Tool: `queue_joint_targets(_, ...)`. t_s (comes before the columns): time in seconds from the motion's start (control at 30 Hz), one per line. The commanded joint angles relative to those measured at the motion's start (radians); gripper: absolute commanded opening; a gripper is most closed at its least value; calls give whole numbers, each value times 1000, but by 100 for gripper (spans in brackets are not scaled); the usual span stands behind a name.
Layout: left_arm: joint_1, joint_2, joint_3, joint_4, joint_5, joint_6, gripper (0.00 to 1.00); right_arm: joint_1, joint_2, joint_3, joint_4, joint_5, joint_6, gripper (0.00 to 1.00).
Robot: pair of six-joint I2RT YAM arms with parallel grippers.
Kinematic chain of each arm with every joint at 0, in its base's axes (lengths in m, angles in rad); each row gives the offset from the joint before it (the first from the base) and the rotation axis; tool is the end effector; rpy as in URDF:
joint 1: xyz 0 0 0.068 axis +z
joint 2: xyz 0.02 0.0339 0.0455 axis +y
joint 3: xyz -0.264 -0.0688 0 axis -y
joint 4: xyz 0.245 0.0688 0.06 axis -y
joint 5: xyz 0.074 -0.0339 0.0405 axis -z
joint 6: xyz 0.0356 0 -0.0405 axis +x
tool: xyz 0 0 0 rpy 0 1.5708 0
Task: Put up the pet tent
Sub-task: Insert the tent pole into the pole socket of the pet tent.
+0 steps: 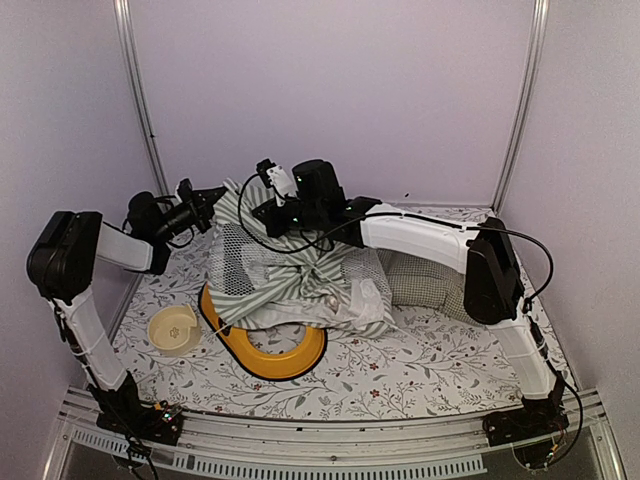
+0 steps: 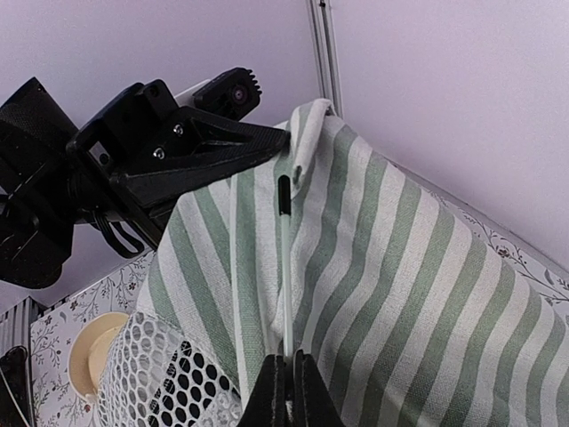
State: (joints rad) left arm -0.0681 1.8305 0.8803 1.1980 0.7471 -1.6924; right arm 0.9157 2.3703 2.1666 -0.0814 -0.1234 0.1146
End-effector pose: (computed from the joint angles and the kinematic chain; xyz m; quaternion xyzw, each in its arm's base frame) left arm 0.3736 -0.0497 0.2288 -0.2170 0.6024 -0.7091 0.2951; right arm 0.3415 0.4517 0.2760 -0.3455 0.7212 0.3377 0.4964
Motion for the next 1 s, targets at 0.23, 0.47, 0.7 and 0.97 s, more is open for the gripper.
queue_joint_targets(0.23, 31, 19, 30, 96, -32, -26, 0, -5, -50, -10, -18, 5, 13, 0)
queue_joint_targets(0.47, 39, 26, 13, 129, -35, -51, 0, -10, -51, -10, -18, 9, 25, 0)
queue_joint_targets(0.7, 39, 23, 4, 143, -21, -41, 0, -14, -51, -6, -16, 2, 34, 0)
queue_joint_targets(0.97, 33, 13, -30, 164, 4, -13, 0, -17, -49, 0, -17, -3, 37, 0)
